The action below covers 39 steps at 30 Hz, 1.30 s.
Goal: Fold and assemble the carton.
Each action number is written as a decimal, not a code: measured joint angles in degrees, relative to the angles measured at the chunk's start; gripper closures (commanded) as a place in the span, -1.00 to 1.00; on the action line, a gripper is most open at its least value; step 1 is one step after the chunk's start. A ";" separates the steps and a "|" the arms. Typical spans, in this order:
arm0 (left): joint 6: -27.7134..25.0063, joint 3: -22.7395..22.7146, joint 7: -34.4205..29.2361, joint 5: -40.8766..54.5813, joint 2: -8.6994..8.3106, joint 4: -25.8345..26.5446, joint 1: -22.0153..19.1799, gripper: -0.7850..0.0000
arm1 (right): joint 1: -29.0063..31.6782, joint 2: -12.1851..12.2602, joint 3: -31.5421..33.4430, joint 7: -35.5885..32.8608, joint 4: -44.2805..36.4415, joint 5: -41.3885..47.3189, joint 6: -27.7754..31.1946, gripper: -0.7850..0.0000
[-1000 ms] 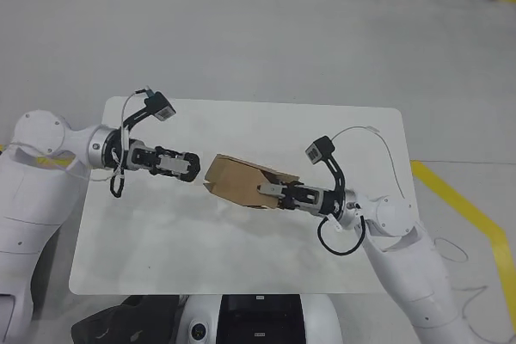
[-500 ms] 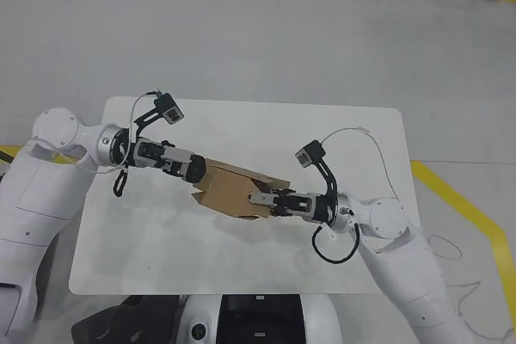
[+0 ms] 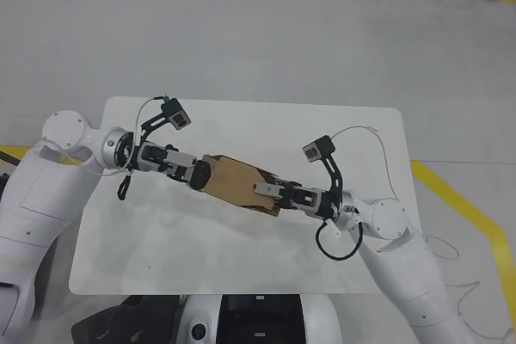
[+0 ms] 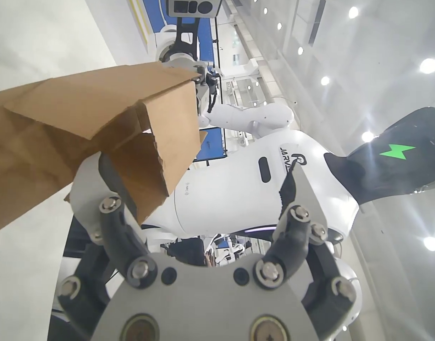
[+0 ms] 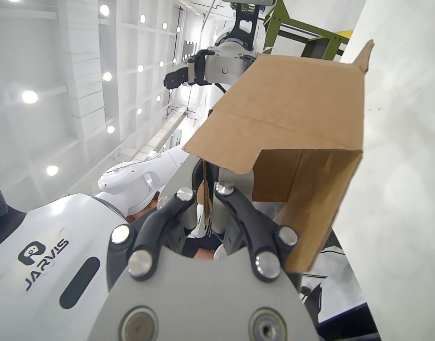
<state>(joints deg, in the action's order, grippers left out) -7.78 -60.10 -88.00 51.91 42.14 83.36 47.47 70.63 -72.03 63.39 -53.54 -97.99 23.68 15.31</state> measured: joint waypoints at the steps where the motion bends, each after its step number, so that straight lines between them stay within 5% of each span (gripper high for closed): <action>1: -0.05 0.03 0.00 0.24 -0.17 0.17 0.07 -1.00 | 0.05 0.01 0.01 0.17 0.07 -0.01 0.16 1.00; 12: 0.57 2.86 0.00 3.39 -1.72 1.55 -0.40 -1.00 | -0.17 0.08 -1.22 -0.37 0.38 0.28 1.10 1.00; 26: -0.02 8.14 0.00 7.49 -1.44 -0.96 -3.44 -1.00 | -1.23 -0.45 -3.86 0.52 2.20 3.61 3.81 1.00; 31: -1.06 8.87 0.00 8.27 -1.70 -1.16 -3.98 -0.07 | -1.49 -0.60 -4.25 1.08 2.84 4.75 4.42 1.00; 39: -1.73 9.73 0.00 9.40 -2.14 -1.40 -4.36 0.11 | -1.74 -0.62 -4.33 0.73 3.49 5.76 4.66 1.00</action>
<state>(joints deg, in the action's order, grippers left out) -9.51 -50.38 -88.00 61.31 40.00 81.96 43.11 68.89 -72.65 59.06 -52.81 -94.51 29.45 19.96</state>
